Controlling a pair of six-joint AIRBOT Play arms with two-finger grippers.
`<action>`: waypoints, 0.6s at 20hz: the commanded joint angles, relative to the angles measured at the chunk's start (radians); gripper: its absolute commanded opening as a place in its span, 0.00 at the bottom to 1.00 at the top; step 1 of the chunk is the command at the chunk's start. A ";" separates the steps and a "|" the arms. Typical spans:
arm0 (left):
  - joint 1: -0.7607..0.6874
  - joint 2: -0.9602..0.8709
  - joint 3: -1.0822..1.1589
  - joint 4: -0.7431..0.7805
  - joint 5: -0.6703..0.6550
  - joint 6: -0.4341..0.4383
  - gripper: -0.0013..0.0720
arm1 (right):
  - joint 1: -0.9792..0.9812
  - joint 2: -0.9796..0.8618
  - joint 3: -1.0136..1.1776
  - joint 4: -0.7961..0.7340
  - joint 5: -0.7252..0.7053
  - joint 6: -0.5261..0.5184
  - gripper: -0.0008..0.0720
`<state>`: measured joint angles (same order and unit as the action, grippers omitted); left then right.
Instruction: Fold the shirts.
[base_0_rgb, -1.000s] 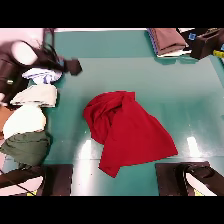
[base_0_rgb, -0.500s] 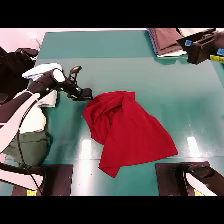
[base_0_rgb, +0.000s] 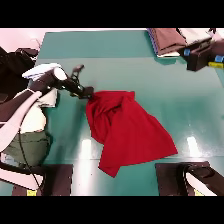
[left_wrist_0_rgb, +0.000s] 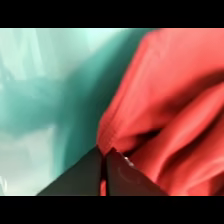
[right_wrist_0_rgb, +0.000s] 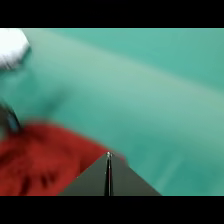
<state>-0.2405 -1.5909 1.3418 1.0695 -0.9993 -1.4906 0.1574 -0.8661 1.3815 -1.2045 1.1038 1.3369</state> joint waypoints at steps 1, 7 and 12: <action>0.097 0.100 0.067 0.055 -0.004 0.008 0.05 | -0.101 0.017 -0.127 -0.021 0.185 0.018 0.03; 0.196 0.198 0.077 0.131 -0.035 0.019 0.05 | -0.434 -0.019 -0.586 -0.015 0.216 0.017 0.64; 0.195 0.197 0.069 0.131 -0.031 0.026 0.05 | -0.443 -0.225 -0.741 0.253 0.070 -0.079 0.63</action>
<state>-0.0521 -1.4006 1.4124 1.1934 -1.0275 -1.4685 -0.2710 -0.9924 0.7357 -1.1095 1.2530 1.3132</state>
